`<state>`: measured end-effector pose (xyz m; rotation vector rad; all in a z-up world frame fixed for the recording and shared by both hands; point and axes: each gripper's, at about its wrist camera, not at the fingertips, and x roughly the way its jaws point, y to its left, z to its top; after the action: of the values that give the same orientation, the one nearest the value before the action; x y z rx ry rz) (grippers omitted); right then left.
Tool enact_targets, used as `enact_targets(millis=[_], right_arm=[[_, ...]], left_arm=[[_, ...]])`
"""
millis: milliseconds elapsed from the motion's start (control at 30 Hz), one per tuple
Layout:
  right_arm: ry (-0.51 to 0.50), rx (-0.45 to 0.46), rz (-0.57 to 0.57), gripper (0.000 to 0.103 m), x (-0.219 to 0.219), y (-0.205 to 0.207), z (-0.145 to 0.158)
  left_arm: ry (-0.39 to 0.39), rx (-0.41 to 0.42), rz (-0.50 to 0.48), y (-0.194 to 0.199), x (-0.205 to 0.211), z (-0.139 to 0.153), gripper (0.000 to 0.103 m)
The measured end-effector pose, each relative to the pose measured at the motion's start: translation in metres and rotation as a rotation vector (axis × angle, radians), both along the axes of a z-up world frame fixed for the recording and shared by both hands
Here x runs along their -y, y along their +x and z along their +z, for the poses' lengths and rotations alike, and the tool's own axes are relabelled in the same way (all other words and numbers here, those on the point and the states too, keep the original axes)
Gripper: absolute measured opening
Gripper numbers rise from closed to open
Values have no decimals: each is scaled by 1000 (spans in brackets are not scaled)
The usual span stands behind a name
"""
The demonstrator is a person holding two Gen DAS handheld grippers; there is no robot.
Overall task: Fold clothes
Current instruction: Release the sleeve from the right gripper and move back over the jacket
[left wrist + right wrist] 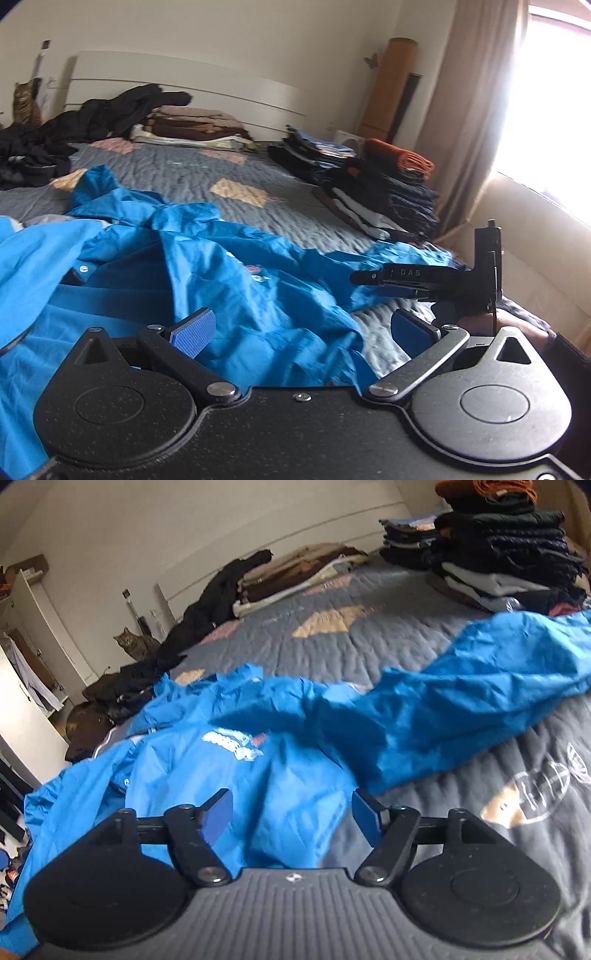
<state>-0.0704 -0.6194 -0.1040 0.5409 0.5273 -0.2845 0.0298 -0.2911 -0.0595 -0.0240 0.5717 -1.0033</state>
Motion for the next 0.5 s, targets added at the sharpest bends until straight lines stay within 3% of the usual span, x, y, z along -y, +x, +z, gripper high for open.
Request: enact_targets(millis=[100, 233, 433, 500], right_arm=[[-36, 17, 6, 74, -3, 31, 3], [-35, 33, -8, 75, 2, 49, 2], [-46, 85, -34, 78, 10, 51, 5], [-51, 44, -54, 79, 14, 58, 3]], left_arm=[[37, 50, 48, 22, 6, 12, 102], [140, 191, 45, 61, 43, 29, 102], [322, 305, -13, 133, 142, 30, 102], [380, 330, -44, 155, 177, 22, 102]])
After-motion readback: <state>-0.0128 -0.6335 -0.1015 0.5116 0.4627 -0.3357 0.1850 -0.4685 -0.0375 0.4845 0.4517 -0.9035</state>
